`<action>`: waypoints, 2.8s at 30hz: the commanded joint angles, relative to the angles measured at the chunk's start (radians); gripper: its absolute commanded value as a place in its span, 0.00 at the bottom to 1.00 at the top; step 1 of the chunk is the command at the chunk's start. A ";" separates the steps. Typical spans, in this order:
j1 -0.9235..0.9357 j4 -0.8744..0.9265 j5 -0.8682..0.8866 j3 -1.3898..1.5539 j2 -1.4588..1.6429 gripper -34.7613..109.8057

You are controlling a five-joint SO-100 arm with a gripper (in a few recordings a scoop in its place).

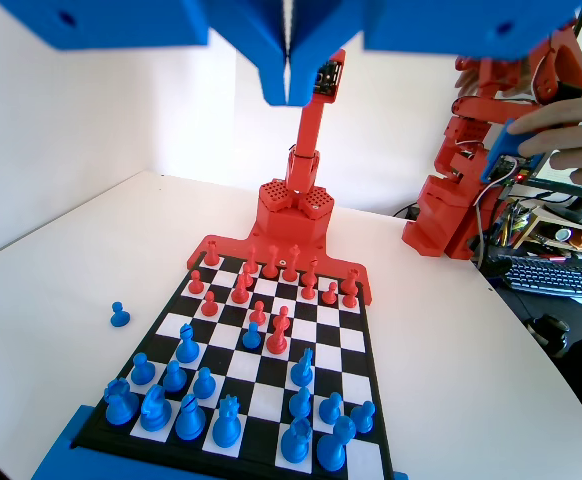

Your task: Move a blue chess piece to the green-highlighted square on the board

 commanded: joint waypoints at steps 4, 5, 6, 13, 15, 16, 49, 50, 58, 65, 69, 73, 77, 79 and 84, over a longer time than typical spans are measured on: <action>-0.008 0.000 -0.014 0.003 0.003 0.30; -0.008 0.000 -0.014 0.003 0.003 0.30; -0.003 0.000 -0.011 0.003 0.003 0.32; -0.002 0.000 -0.009 0.003 0.003 0.34; -0.005 0.000 -0.009 0.003 0.003 0.34; -0.008 0.000 -0.011 0.003 0.003 0.35; 0.215 -0.107 0.112 -0.476 -1.170 0.30; 0.222 -0.121 0.124 -0.486 -1.203 0.30; 0.212 -0.238 0.199 -0.525 -1.399 0.30; 0.172 -0.383 0.210 -0.508 -1.540 0.29; 0.158 -0.428 0.204 -0.517 -1.611 0.29; 0.149 -0.485 0.192 -0.511 -1.669 0.29; 0.133 -0.520 0.183 -0.477 -1.710 0.29; 0.127 -0.528 0.179 -0.459 -1.717 0.29; 0.115 -0.561 0.170 -0.410 -1.724 0.29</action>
